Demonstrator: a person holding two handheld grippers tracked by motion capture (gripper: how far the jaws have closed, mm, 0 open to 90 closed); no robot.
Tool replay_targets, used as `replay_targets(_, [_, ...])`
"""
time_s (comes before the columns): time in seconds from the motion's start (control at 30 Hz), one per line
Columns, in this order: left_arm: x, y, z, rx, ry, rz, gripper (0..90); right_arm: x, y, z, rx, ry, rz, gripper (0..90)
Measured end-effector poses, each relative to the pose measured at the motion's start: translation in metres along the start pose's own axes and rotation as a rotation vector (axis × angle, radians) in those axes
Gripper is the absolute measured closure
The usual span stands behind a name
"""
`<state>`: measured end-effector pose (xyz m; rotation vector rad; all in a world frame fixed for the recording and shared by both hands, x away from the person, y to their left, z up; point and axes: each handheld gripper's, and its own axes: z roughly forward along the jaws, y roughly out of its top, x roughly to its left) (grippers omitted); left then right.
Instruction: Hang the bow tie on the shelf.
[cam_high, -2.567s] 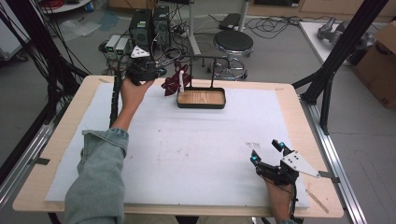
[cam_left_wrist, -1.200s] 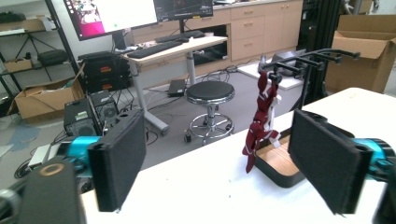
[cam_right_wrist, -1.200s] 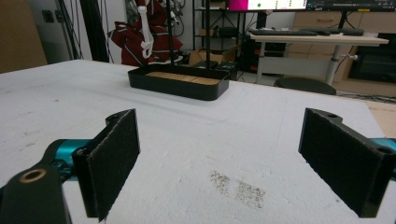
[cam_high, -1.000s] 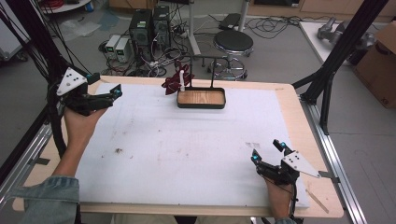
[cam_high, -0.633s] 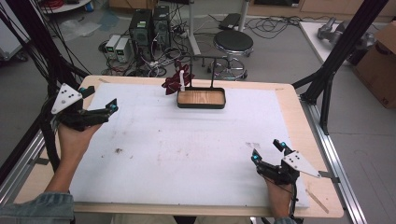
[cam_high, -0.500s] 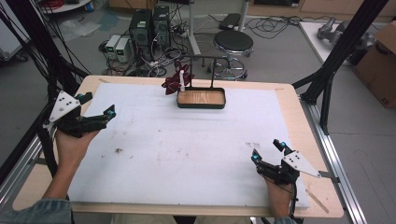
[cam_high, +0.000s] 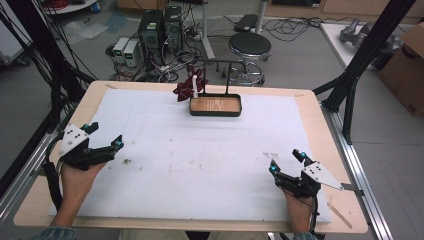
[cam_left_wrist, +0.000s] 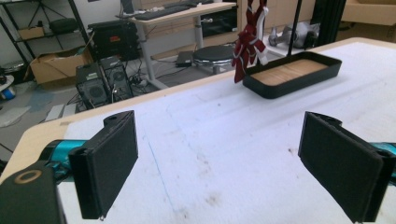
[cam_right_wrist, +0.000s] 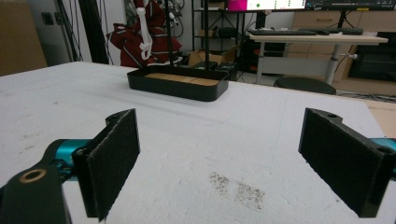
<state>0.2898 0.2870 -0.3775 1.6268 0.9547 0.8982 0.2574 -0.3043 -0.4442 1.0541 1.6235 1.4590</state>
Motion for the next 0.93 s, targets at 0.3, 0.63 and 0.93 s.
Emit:
replay_targets(0.3, [-0.009, -0.023, -0.007, 0.013, 0.046, -0.001, 12.4, 0.000, 0.000, 0.000, 0.002, 0.001, 0.005, 11.5])
replay_targets(0.63, [-0.023, -0.046, -0.010, 0.072, 0.070, 0.034, 12.4, 0.000, 0.000, 0.000, 0.002, 0.002, 0.004, 11.5])
replay_targets(0.93, [-0.025, -0.051, -0.010, 0.088, 0.076, 0.038, 12.4, 0.000, 0.000, 0.000, 0.002, 0.001, 0.003, 11.5])
